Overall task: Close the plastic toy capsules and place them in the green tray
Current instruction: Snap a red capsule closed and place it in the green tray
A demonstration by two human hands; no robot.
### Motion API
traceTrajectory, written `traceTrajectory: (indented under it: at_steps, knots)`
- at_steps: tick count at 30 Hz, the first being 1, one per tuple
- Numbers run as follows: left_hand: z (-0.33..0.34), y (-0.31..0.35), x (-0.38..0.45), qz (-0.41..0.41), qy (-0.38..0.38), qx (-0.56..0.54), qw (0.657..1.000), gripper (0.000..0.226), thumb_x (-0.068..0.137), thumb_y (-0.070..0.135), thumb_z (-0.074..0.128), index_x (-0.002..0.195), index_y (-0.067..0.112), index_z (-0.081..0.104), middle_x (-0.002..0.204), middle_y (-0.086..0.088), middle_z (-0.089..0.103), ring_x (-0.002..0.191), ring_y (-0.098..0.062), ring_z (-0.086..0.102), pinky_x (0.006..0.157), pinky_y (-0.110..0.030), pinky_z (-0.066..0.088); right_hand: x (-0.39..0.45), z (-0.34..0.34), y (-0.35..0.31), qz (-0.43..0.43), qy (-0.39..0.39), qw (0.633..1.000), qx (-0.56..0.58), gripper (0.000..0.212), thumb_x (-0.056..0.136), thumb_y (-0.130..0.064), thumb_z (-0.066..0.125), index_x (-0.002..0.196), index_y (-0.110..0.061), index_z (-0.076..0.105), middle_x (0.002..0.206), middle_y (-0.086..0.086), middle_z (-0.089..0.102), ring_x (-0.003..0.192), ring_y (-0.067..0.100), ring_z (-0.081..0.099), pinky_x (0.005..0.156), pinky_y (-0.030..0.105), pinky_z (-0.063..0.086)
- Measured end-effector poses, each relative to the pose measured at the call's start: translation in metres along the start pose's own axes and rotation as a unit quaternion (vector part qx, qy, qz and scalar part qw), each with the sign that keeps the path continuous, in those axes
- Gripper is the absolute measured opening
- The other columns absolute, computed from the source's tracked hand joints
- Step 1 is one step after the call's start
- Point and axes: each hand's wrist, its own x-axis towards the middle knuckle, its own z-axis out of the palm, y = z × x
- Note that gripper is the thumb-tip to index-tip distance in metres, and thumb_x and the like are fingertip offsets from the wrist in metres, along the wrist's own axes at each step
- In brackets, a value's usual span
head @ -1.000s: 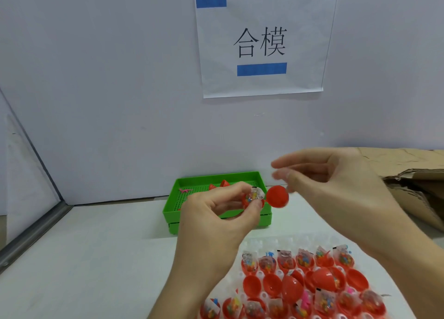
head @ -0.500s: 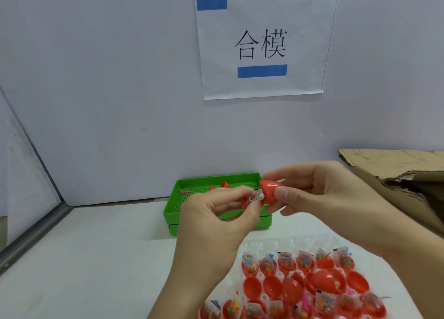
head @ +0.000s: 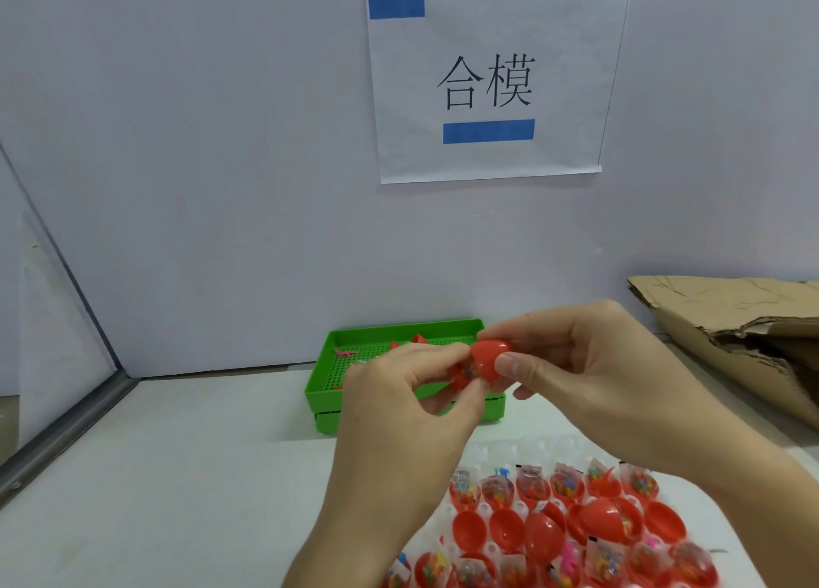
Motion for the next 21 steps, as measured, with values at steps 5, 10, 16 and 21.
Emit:
traceTrajectory:
  at_steps: [5,10,16,21]
  knots:
    - [-0.0003,0.0004,-0.0005,-0.031,0.004,-0.028,0.999,0.047,0.071,0.013,0.086,0.113,0.028,0.073,0.087,0.015,0.074,0.086,0.003,0.07,0.072,-0.008,0.054,-0.0001,-0.0008,-0.001,0.002,0.0,1.0,0.01,0.022,0.087,-0.007,0.071,0.094,-0.028,0.075,0.08,-0.013,0.077,0.071,0.001,0.073,0.066,0.01,0.053]
    - [-0.0009,-0.001,0.0013,-0.044,0.006,-0.047,0.998,0.047,0.064,0.004,0.088,0.106,0.021,0.076,0.087,0.019,0.075,0.082,0.004,0.071,0.072,-0.006,0.053,0.0,-0.001,-0.0004,-0.002,0.009,1.0,0.012,0.024,0.086,-0.006,0.071,0.094,-0.029,0.075,0.079,-0.013,0.077,0.072,0.002,0.073,0.068,0.01,0.054]
    - [-0.0021,-0.0025,0.0029,-0.055,-0.002,-0.138,0.989,0.04,0.059,0.019,0.085,0.098,0.017,0.077,0.087,0.007,0.078,0.084,-0.009,0.074,0.077,-0.018,0.057,0.0001,-0.003,0.0004,-0.007,-0.003,1.0,0.03,0.028,0.087,-0.006,0.07,0.093,-0.033,0.075,0.084,-0.01,0.078,0.076,0.006,0.075,0.071,0.014,0.056]
    - [-0.003,-0.0018,0.0039,-0.057,-0.011,-0.19,0.98,0.036,0.059,0.023,0.083,0.094,0.019,0.075,0.089,0.004,0.077,0.085,-0.009,0.074,0.075,-0.014,0.055,-0.0004,-0.0048,0.003,0.0,-0.022,0.996,0.09,0.019,0.079,-0.024,0.071,0.096,-0.027,0.078,0.091,-0.003,0.079,0.084,0.016,0.076,0.076,0.02,0.058]
